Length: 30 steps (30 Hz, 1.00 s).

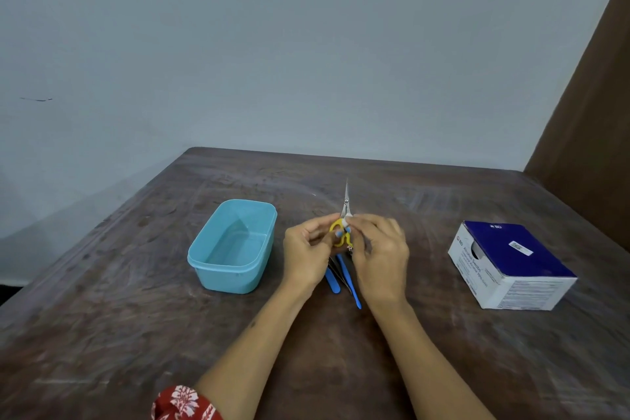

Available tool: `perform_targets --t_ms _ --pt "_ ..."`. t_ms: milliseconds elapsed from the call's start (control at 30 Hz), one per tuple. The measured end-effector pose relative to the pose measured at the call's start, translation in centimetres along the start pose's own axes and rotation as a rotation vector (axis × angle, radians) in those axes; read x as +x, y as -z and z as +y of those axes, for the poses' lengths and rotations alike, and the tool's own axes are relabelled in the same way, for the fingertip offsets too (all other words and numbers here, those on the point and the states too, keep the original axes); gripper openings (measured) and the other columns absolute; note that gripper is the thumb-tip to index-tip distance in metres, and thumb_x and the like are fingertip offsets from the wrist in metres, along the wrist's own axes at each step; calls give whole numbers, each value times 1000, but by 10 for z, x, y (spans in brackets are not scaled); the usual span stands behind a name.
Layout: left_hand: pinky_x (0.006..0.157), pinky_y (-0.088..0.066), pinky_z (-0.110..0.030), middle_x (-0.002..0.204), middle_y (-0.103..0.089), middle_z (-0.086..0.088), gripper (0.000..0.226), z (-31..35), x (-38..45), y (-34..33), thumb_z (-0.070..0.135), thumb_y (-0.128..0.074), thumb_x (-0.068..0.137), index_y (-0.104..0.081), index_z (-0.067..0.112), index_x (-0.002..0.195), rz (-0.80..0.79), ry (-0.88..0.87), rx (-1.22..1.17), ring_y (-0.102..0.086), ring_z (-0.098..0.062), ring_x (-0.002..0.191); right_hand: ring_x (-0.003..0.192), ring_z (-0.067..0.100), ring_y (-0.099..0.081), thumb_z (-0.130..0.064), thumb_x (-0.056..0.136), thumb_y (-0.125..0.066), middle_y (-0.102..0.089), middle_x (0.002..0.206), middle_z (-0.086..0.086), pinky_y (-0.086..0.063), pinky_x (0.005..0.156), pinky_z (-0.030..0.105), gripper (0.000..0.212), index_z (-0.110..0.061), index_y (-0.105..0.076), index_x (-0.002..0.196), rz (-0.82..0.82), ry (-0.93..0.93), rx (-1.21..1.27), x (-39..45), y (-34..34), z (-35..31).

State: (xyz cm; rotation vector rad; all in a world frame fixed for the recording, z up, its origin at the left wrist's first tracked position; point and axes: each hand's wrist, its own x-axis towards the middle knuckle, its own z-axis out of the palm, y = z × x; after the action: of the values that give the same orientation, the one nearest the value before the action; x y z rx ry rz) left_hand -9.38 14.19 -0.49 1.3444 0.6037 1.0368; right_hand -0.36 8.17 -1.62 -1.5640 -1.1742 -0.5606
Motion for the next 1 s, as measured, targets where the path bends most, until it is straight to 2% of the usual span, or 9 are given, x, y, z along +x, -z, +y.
perform_targets --t_ms 100,167,267,400,600,733,833,900,1000 --pt "69 -58 -25 90 -73 -2 27 0 -1 -2 -4 -58 86 -64 1 112 -55 38 -34 -71 -12 81 89 11 -53 -5 81 -59 -70 91 4 -44 79 20 19 -5 -74 92 35 12 -7 1 -1 3" --pt "73 -58 -25 97 -72 -5 29 1 -3 -5 -5 -54 89 -62 2 116 -86 61 -66 -70 -13 87 91 11 -52 -7 83 -53 -70 93 5 -44 80 17 24 -4 -73 95 47 14 -4 1 -1 3" --pt "72 -57 -22 105 -70 -7 31 3 -3 -6 -6 -49 91 -61 3 118 -73 83 -125 -70 -13 90 85 13 -54 -6 81 -52 -68 90 5 -48 75 25 23 -5 -73 92 12 40 -9 -1 -3 1" --pt "65 -56 -17 92 -71 0 32 6 1 -2 -10 -48 90 -61 3 116 -26 80 -151 -70 -7 78 78 22 -61 3 76 -60 -68 85 7 -54 69 35 21 -5 -73 90 -63 60 -25 -6 -6 -3" --pt "71 -57 -21 97 -71 -3 30 6 -2 -5 -6 -51 90 -61 2 117 -62 100 -148 -70 -13 85 79 17 -58 4 77 -65 -68 86 6 -45 73 20 18 -5 -72 91 1 30 -2 -1 0 -1" --pt "73 -58 -25 92 -73 -2 28 6 1 -1 -5 -51 90 -62 2 115 35 75 -175 -71 -14 83 74 18 -60 -7 78 -66 -67 81 2 -52 66 29 12 -10 -73 87 -7 26 16 -4 -2 -5" --pt "77 -59 -28 94 -72 -5 28 8 1 -1 -5 -50 91 -61 1 116 38 79 -170 -71 -14 82 75 17 -60 -12 83 -59 -69 84 2 -50 69 27 16 -9 -73 91 75 16 18 0 1 -2" --pt "80 -58 -30 94 -71 -4 29 9 0 -2 -5 -49 91 -61 0 117 11 78 -153 -71 -14 83 76 16 -60 -7 83 -62 -71 85 3 -47 71 21 16 -8 -72 96 80 10 -12 1 2 -1" --pt "76 -59 -26 96 -71 -6 29 10 -2 -3 -5 -50 90 -60 0 117 -18 86 -152 -70 -13 83 76 16 -61 1 78 -67 -72 85 4 -42 73 13 18 -7 -72 94 21 12 2 0 1 -2"
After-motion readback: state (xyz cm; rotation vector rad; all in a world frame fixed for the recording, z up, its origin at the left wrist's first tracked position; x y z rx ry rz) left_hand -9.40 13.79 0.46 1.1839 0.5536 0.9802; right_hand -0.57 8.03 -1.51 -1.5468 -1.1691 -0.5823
